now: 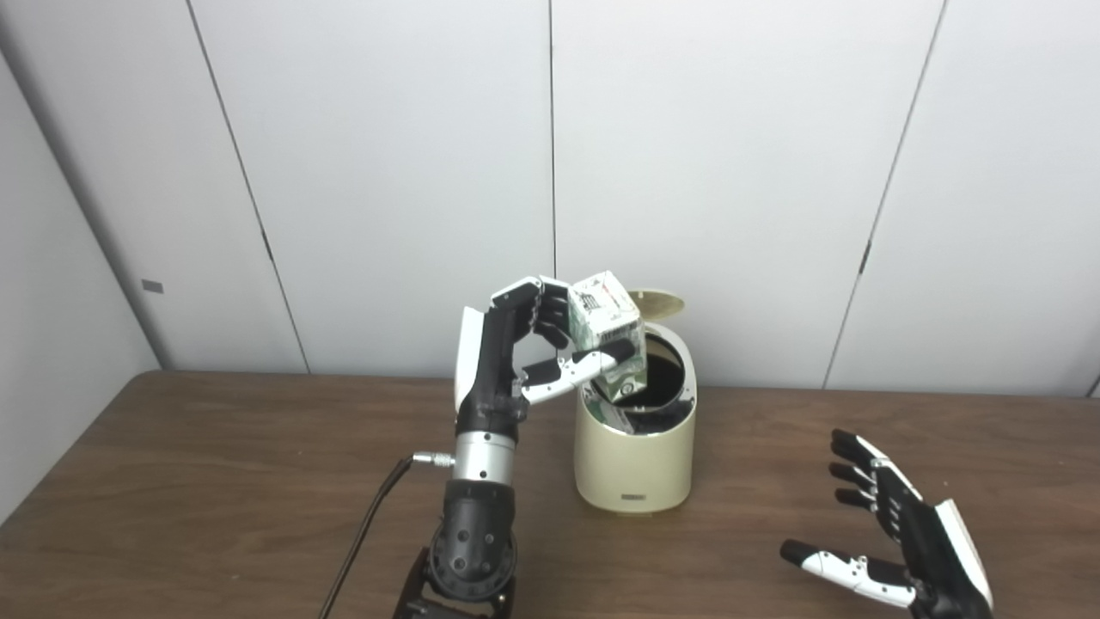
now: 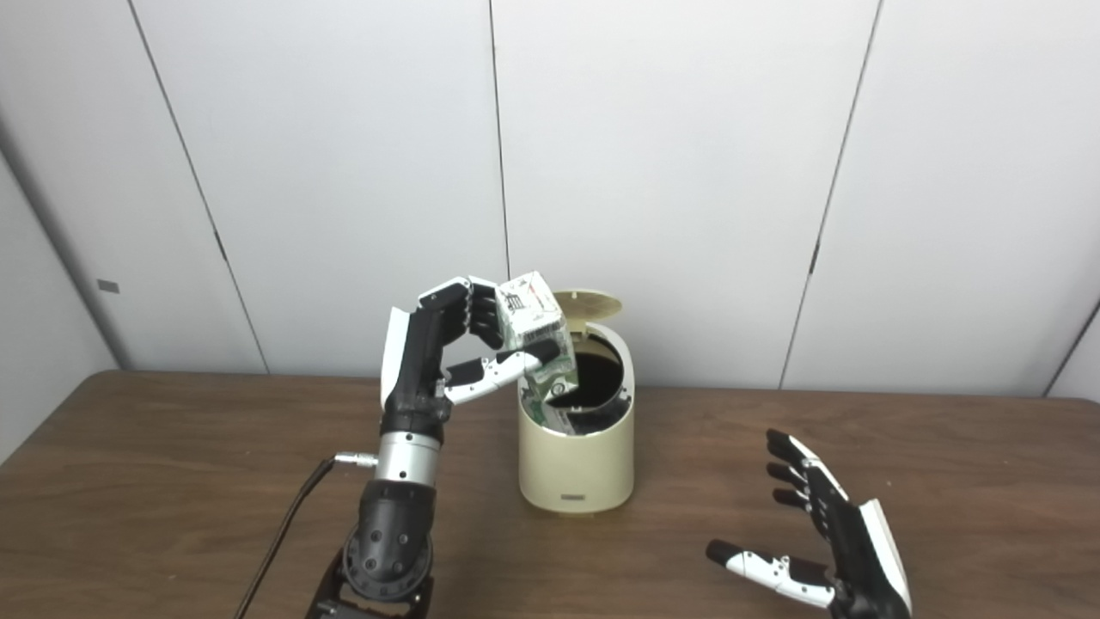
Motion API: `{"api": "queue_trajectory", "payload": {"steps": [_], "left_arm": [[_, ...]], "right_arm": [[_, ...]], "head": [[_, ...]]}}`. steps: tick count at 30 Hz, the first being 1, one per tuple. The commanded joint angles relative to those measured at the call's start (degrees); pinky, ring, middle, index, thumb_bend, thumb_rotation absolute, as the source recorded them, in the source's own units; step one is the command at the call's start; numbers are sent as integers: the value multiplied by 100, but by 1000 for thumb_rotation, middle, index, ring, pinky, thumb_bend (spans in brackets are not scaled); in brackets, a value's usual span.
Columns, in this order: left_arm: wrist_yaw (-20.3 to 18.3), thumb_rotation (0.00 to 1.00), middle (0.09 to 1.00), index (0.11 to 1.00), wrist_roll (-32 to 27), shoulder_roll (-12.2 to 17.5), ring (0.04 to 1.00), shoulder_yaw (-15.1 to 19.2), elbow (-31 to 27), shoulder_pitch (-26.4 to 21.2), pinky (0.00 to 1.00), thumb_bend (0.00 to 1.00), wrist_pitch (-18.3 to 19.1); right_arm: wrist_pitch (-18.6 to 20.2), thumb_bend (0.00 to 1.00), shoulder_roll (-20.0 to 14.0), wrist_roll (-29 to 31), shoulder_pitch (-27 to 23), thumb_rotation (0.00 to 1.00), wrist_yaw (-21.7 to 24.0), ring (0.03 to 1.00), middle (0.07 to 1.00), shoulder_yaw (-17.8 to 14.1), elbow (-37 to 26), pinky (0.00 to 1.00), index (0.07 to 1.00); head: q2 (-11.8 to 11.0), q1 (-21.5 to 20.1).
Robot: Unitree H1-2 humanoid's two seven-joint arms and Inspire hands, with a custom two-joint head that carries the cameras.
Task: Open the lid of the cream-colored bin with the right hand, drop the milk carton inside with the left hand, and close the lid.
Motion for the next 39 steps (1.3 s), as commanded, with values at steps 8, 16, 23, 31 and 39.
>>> {"api": "queue_trajectory", "payload": {"steps": [8,16,23,31,39], "left_arm": [[114,0,471,503,-25,-16,443,-19,337,-510,387,524,-604],[326,0,474,501,89,-52,449,-21,796,-671,396,524,-888],[565,0,473,501,144,-91,451,-27,1205,-798,398,524,-1172],[781,0,470,502,58,-130,448,-34,1689,-928,404,524,-1659],[1246,0,465,504,-77,-32,441,-311,2038,-1070,416,525,-1725]], "right_arm": [[-205,756,-21,-97,-130,262,-86,821,862,34,-206,741,856],[-254,756,-12,-65,-134,258,-109,820,863,-3,-136,745,856],[-228,756,-6,-2,-108,255,-114,824,869,-9,-175,757,859],[-271,762,-7,126,-63,249,-118,842,873,-3,-140,786,864],[-137,760,47,69,-55,275,-134,826,867,50,-255,755,861]], "head": [[17,-53],[35,-120],[50,-177],[76,-162],[98,-192]]}}
